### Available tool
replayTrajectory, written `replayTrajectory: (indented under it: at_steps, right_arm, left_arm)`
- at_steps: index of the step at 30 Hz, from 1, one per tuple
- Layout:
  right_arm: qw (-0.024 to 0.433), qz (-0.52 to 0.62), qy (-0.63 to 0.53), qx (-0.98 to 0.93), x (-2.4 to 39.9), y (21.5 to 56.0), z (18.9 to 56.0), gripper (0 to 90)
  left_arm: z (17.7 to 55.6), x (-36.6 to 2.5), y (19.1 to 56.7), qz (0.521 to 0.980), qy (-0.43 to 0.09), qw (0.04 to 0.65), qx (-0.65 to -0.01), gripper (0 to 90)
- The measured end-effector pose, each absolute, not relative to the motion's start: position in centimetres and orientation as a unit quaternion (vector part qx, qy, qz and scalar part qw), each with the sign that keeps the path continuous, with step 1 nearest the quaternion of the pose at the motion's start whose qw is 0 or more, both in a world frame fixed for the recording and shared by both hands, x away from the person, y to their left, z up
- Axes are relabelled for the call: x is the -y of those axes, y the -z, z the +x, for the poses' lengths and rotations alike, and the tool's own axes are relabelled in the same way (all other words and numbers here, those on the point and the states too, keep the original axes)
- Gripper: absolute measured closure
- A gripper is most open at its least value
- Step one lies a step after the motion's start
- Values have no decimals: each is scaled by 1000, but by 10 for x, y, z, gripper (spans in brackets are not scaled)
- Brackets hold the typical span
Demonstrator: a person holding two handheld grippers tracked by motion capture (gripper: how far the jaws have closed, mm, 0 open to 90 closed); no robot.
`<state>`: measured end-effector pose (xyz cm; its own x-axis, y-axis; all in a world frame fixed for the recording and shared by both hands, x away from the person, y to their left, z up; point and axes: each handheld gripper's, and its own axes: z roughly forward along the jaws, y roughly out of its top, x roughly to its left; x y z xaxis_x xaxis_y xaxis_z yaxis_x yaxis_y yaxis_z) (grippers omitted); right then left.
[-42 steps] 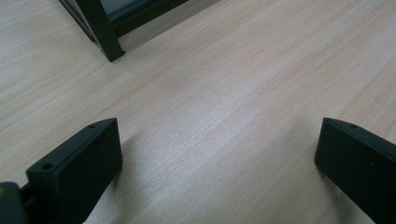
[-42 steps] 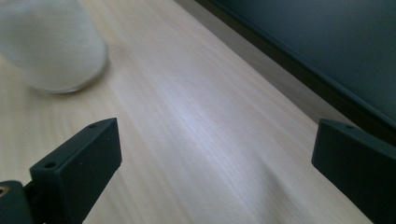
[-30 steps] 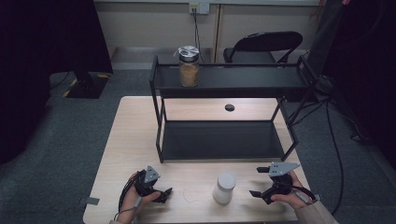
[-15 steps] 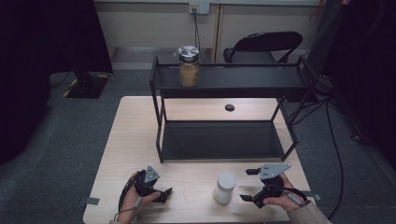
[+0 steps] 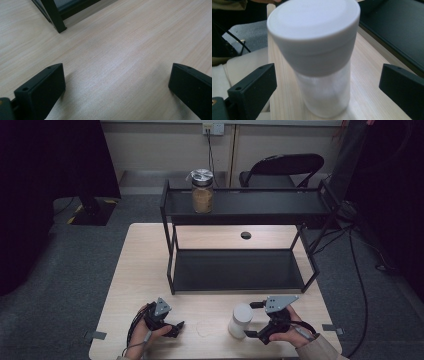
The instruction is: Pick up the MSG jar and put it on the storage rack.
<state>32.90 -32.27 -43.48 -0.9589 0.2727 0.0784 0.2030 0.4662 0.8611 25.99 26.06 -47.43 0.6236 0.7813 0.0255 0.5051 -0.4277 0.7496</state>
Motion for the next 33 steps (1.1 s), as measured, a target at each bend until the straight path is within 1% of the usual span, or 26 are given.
replayTrajectory:
  at_steps: [4,7,11,13,22,33]
  right_arm:
    - [32,139,-507,-850,318,437,331,12]
    - [29,131,-510,-849,315,438,332,64]
    - [33,113,-516,-848,310,440,333,156]
    - [34,106,-514,-851,307,439,334,177]
    - [52,92,-520,-848,307,444,332,329]
    - [75,89,-515,-849,303,443,323,349]
  left_arm:
    - [260,-261,474,824,-189,365,-390,0]
    - [260,-261,474,824,-189,365,-390,0]
    - [260,-261,474,824,-189,366,-390,0]
    - [260,-261,474,824,-189,365,-390,0]
    - [260,-261,474,824,-189,365,-390,0]
    - [260,-261,474,824,-189,365,-390,0]
